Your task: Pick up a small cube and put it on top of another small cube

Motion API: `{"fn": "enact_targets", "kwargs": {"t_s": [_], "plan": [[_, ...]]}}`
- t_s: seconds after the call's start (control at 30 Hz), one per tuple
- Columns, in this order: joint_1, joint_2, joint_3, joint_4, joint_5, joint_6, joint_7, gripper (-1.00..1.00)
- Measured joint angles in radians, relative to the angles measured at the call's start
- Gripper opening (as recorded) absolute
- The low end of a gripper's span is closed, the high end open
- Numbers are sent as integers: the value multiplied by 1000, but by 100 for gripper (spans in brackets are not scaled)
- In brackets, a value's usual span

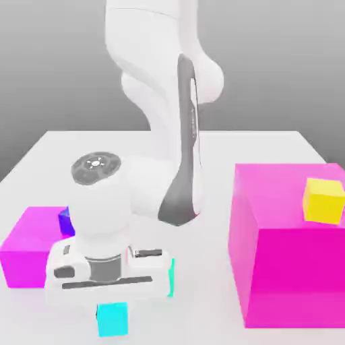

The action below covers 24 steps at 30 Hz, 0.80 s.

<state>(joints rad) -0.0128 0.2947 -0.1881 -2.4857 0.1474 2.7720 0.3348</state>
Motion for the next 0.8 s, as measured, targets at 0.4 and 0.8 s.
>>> {"fn": "enact_targets", "kwargs": {"t_s": [0.4, 0.8], "plan": [[263, -273, 156, 190, -95, -465, -11, -100], [427, -454, 277, 170, -125, -617, -324, 100]]}}
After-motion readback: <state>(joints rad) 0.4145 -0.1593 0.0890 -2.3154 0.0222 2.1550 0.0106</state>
